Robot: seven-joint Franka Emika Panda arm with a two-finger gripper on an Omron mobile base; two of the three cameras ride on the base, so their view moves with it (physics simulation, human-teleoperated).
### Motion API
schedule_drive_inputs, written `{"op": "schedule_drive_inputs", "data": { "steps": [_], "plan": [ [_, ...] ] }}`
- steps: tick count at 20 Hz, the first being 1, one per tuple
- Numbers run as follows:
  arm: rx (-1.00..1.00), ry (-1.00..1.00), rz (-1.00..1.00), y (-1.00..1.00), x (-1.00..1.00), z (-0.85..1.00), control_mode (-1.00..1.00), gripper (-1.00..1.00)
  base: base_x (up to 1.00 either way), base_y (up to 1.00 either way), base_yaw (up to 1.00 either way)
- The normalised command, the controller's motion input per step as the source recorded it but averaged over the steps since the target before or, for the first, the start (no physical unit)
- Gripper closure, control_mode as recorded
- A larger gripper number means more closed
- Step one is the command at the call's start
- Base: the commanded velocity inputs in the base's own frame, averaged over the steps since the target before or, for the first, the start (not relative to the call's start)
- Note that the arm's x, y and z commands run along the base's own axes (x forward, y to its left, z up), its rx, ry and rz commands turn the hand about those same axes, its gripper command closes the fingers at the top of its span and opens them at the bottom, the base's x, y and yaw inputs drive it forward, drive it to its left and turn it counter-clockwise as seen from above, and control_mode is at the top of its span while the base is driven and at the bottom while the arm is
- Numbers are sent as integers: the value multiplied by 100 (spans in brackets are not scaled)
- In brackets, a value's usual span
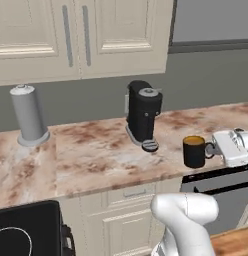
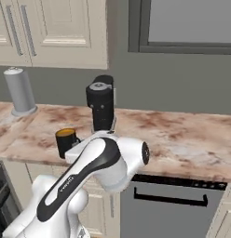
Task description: Pick up the brewed coffee from the coffee machine and place it next to the breakfast plate on the dining counter.
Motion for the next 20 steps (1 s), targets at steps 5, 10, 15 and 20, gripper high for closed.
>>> {"op": "schedule_drive_inputs", "data": {
  "steps": [5,10,15,20],
  "plan": [
    [0,0,0,0,0,0,100,100,-77,-46,-49],
    [0,0,0,0,0,0,100,100,-7,-38,-71],
    [0,0,0,0,0,0,100,100,0,-19,-78],
    [0,0,0,0,0,0,100,100,0,-9,-80]
  ]
}}
